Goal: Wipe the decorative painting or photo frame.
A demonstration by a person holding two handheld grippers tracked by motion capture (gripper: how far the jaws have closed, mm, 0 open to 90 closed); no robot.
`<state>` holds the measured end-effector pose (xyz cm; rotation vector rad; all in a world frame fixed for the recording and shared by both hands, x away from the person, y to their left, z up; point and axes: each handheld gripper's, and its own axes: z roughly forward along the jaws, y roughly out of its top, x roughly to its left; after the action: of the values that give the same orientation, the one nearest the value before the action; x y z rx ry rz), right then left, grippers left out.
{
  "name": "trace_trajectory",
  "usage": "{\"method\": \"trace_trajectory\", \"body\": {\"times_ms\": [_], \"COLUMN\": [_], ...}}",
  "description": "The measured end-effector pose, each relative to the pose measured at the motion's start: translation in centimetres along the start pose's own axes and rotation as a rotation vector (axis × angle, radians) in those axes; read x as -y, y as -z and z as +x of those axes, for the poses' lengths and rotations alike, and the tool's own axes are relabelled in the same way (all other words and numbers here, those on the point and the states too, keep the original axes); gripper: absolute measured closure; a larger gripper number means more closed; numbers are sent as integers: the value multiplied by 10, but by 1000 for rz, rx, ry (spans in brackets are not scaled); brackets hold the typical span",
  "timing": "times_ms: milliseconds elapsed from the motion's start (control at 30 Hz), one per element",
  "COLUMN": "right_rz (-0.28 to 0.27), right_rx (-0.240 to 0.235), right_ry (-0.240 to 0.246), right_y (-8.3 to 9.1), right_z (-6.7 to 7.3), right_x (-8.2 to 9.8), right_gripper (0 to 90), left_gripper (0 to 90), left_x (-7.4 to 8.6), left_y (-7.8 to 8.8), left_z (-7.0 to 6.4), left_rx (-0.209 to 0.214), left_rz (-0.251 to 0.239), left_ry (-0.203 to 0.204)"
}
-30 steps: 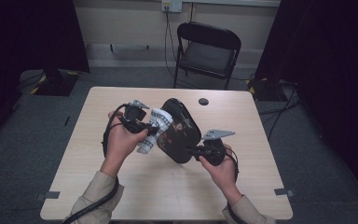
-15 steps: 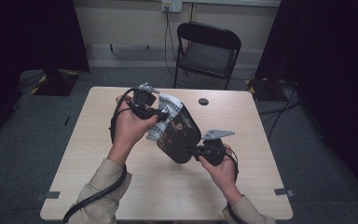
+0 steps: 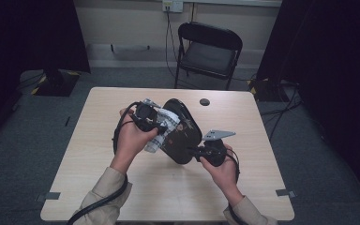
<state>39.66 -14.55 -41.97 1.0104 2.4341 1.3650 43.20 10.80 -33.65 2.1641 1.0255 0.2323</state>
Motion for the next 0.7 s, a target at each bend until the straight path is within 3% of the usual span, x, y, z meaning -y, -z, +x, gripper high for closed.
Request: {"method": "trace_trajectory", "body": {"times_ms": [700], "right_rz": [1], "right_rx": [2], "right_ry": [5], "right_y": [0], "right_z": [1], "right_x": [0], "right_gripper": [792], "left_gripper": [780], "left_x": [58], "left_y": [-50], "left_z": [6], "left_rx": [19], "left_rz": [96], "left_ry": [47]}}
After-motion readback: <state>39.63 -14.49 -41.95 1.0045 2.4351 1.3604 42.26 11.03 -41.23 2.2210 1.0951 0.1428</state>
